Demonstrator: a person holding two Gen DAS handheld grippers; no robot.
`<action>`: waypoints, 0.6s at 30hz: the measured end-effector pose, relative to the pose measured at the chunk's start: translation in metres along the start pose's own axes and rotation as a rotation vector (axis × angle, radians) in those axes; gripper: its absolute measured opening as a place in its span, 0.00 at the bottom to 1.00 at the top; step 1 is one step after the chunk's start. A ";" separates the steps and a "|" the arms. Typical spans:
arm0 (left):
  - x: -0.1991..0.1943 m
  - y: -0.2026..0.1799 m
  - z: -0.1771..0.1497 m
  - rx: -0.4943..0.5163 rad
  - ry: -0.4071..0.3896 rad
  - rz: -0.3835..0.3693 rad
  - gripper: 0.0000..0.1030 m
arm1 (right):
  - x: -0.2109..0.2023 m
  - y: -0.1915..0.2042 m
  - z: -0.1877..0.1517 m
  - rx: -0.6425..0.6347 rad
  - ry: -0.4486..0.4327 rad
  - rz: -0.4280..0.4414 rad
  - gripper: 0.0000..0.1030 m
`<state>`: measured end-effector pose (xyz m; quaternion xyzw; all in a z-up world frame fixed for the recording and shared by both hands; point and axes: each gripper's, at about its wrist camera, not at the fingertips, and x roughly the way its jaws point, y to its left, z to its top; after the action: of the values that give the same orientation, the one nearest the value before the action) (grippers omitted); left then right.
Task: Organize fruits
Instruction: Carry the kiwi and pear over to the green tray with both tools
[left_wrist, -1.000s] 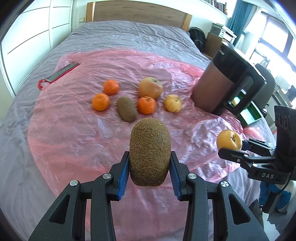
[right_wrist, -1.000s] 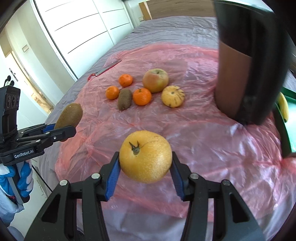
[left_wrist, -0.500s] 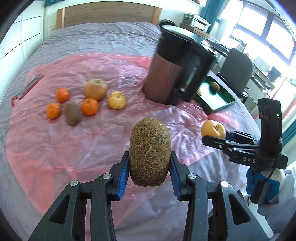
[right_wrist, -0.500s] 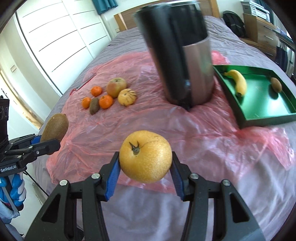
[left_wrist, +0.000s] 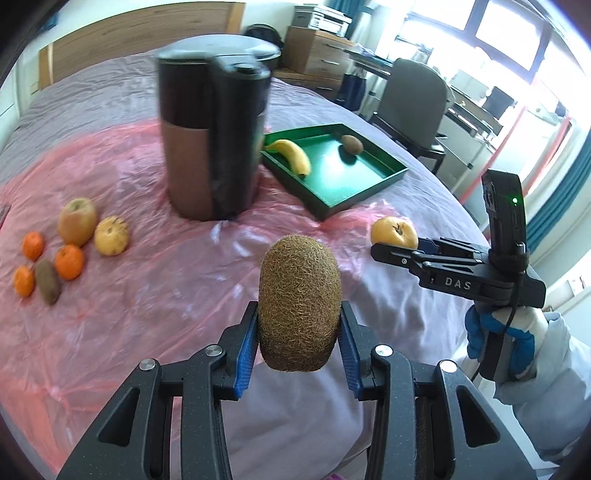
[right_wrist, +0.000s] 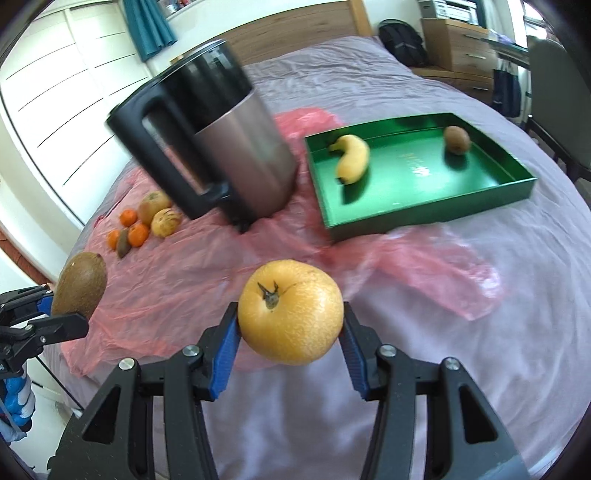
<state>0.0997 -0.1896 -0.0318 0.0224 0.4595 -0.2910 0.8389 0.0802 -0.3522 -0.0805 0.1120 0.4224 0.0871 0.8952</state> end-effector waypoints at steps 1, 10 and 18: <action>0.004 -0.006 0.005 0.008 0.002 -0.010 0.34 | -0.002 -0.006 0.003 0.005 -0.003 -0.013 0.32; 0.053 -0.046 0.057 0.067 0.022 -0.067 0.34 | -0.002 -0.064 0.035 0.041 -0.047 -0.081 0.32; 0.104 -0.059 0.104 0.071 0.032 -0.064 0.34 | 0.013 -0.105 0.076 0.056 -0.093 -0.118 0.32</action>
<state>0.1908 -0.3188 -0.0397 0.0419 0.4625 -0.3335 0.8204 0.1536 -0.4593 -0.0725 0.1157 0.3884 0.0169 0.9140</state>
